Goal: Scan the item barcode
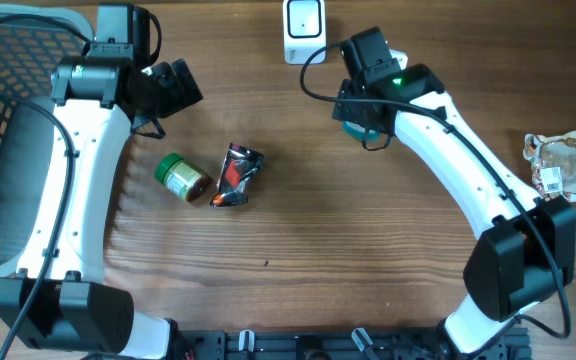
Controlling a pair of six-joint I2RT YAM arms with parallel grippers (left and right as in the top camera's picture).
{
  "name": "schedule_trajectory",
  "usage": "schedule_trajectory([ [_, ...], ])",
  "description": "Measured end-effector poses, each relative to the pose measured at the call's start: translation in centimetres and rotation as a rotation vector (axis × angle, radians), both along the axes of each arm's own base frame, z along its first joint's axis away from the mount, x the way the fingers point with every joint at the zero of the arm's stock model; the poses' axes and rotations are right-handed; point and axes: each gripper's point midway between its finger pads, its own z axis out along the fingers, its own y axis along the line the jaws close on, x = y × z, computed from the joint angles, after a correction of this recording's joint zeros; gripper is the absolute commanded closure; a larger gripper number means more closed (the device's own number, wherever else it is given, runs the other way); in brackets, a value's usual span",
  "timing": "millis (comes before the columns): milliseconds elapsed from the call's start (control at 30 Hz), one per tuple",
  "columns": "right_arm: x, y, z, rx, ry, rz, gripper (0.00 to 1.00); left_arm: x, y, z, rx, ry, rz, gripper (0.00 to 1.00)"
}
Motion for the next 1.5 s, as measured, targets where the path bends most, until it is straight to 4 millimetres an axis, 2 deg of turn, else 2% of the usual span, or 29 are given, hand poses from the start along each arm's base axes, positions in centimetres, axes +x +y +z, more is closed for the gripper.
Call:
schedule_trajectory([
  [233,-0.9,-0.4,-1.7,-0.013,0.032,-0.001,0.22,0.0,0.0,0.0,0.000,0.000,0.000,0.00],
  [267,-0.8,-0.4,-1.7,-0.011,0.026,-0.001,0.18,0.0,0.0,0.0,0.000,0.000,0.000,0.00],
  [333,-0.3,-0.1,-1.5,0.000,0.005,-0.003,0.02,0.0,0.0,0.0,0.000,0.000,0.000,0.00],
  [433,0.0,0.1,-1.3,0.002,-0.008,0.017,0.00,0.0,0.0,0.0,0.000,0.000,0.000,0.00],
  [800,-0.2,0.8,-1.4,-0.199,0.015,0.548,0.00,0.0,0.0,0.0,0.000,0.000,0.000,0.00],
  [933,0.7,2.2,-0.9,-0.188,-0.041,0.661,0.00,0.0,0.0,0.0,0.001,0.000,0.000,0.00],
  [1033,0.9,2.5,-0.8,-0.195,-0.057,0.694,0.01,0.0,0.0,0.0,0.001,0.000,0.000,0.00],
  [1067,1.0,2.5,-0.8,-0.198,-0.060,0.701,0.03,0.0,0.0,0.0,0.000,0.000,0.000,0.00],
  [1133,1.1,2.6,-0.9,-0.205,-0.063,0.709,0.18,0.0,0.0,0.0,0.000,0.000,0.000,0.00],
  [1433,2.0,2.5,-1.0,-0.232,-0.087,0.724,0.19,0.0,0.0,0.0,0.000,0.000,0.000,0.00],
  [1500,2.2,1.5,-1.7,-0.234,-0.062,0.707,0.24,0.0,0.0,0.0,0.000,0.000,0.000,0.00],
])
